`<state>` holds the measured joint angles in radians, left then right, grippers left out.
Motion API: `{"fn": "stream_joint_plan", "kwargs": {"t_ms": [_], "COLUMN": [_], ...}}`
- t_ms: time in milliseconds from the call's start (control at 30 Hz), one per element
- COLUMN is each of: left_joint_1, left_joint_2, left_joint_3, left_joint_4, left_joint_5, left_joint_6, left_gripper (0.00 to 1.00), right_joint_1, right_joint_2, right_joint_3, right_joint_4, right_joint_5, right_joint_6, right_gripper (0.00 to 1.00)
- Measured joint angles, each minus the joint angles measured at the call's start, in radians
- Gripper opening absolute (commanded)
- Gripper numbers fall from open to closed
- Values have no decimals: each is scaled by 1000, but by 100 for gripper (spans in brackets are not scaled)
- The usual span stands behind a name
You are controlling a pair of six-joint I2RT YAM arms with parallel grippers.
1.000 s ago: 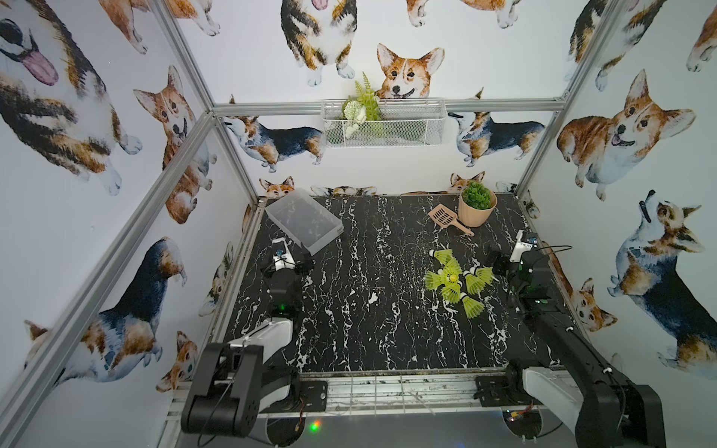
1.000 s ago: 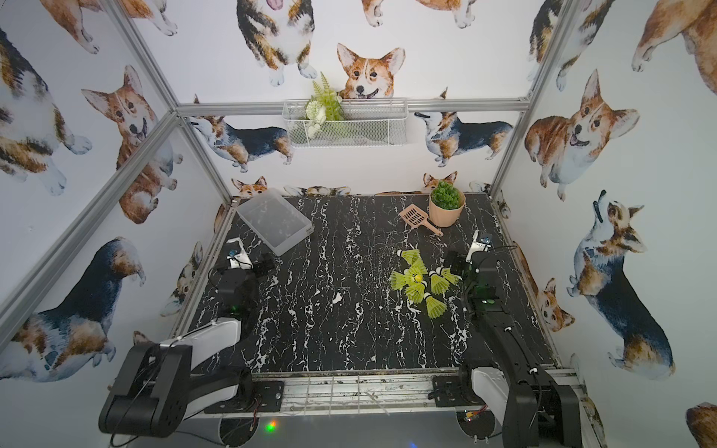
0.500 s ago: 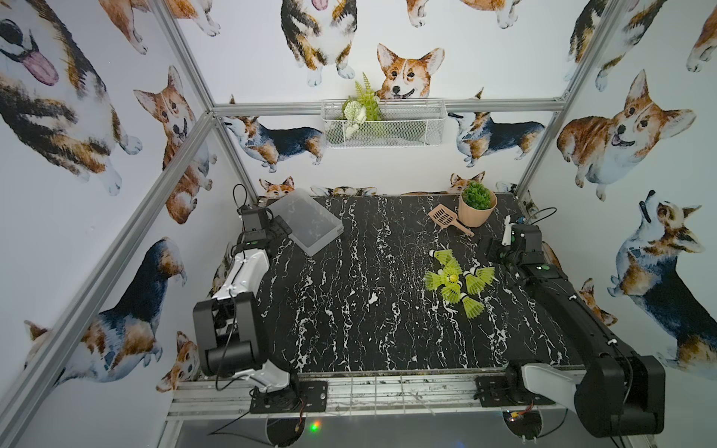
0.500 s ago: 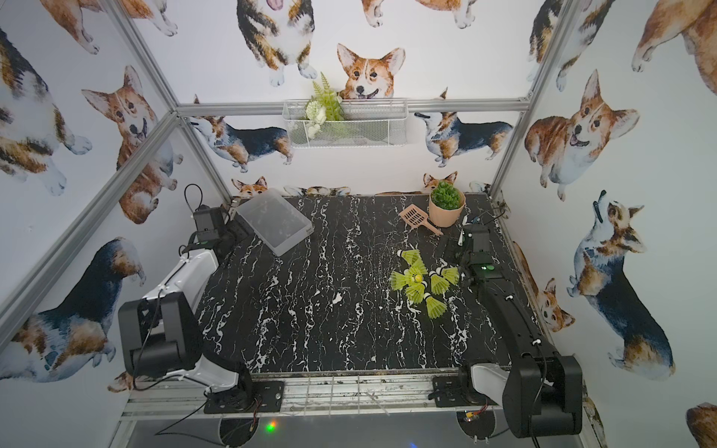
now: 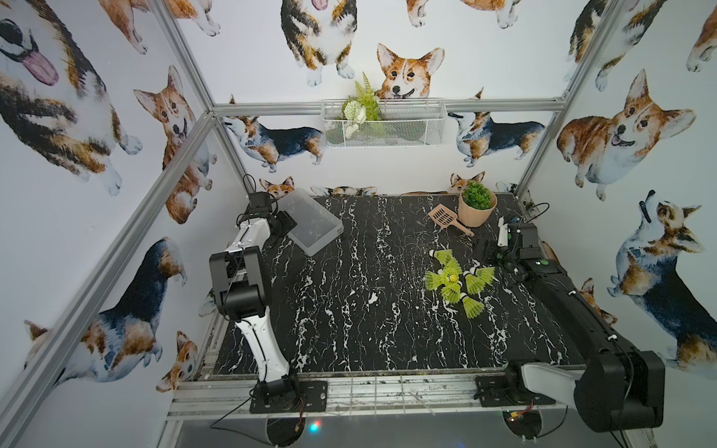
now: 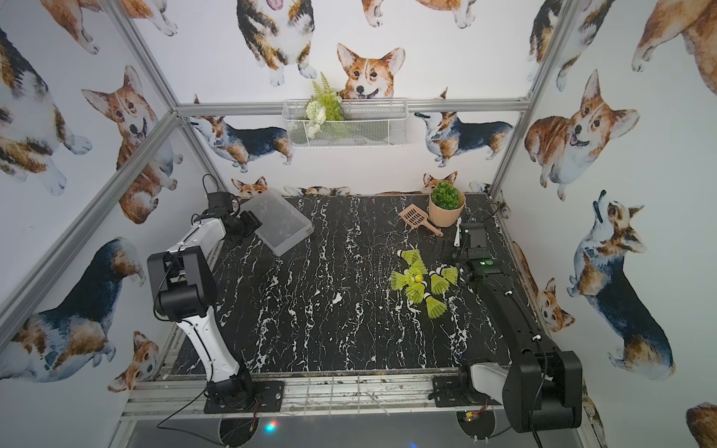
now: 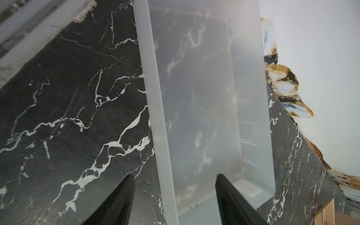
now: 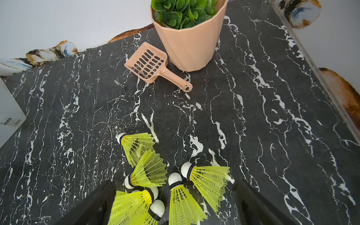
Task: Put the shuttlecocks into the storage box
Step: Move the storage box to the center of the board.
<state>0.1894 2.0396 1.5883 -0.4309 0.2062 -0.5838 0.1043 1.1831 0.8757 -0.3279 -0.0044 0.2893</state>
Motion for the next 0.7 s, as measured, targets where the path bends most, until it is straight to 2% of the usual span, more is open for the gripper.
{"fn": "stream_joint_plan", "kwargs": {"t_ms": [167, 300, 500, 700], "left_joint_1": [0, -3, -39, -76], "left_joint_2": [75, 93, 98, 106], "left_joint_3": [61, 73, 102, 122], "left_joint_4": [-47, -78, -129, -179], "left_joint_5": [22, 34, 31, 14], "left_joint_6": [2, 8, 42, 82], "left_gripper": [41, 37, 22, 20], "right_joint_1": [0, 0, 0, 0], "right_joint_2": [0, 0, 0, -10], "right_joint_3": [3, 3, 3, 2], "right_joint_4": [-14, -20, -26, -37], "right_joint_5": [-19, -22, -23, -25], "right_joint_6": [3, 3, 3, 3], "right_gripper": [100, 100, 100, 100]}}
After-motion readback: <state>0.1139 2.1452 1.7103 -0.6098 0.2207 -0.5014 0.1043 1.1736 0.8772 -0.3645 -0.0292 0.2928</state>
